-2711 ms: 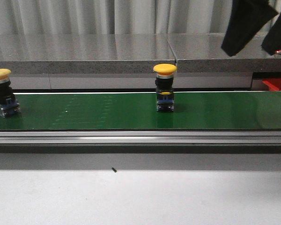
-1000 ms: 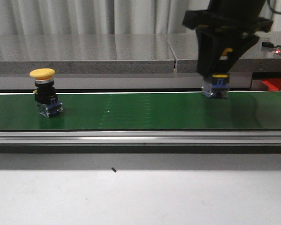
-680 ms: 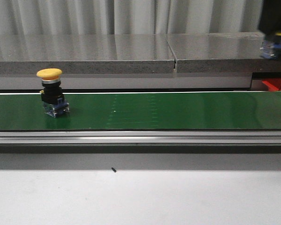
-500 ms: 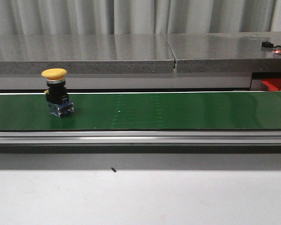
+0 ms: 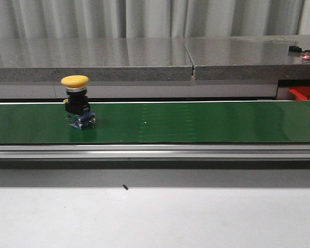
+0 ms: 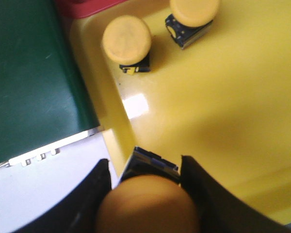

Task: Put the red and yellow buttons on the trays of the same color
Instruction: 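Carry the yellow button into the yellow tray and open the right gripper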

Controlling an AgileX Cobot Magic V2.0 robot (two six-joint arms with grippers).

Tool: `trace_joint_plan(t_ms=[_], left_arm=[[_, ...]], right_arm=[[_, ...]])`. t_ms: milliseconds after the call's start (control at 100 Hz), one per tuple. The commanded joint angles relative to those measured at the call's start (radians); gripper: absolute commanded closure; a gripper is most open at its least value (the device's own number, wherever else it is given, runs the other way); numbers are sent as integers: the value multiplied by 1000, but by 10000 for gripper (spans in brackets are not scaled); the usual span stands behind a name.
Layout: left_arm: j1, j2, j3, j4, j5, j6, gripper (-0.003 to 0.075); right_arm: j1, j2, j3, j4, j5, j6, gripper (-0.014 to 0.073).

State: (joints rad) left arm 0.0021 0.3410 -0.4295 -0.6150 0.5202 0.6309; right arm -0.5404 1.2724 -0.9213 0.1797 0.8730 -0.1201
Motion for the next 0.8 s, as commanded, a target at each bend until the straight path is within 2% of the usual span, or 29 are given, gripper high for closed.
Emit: trace_joint_plan(t_ms=[0,220,790], left_arm=[[-7,8,-25,-23,-64,-3,741],[-7,8,-25,-23,-64,-3,741],[-7,8,-25,-23,-64,-3,741]], right_arm=[[-10,11,-20,23,-79,-2,358],[-8,76,-16,23,-162,-2,358],[8,224,-14,27,-233,-3,358]])
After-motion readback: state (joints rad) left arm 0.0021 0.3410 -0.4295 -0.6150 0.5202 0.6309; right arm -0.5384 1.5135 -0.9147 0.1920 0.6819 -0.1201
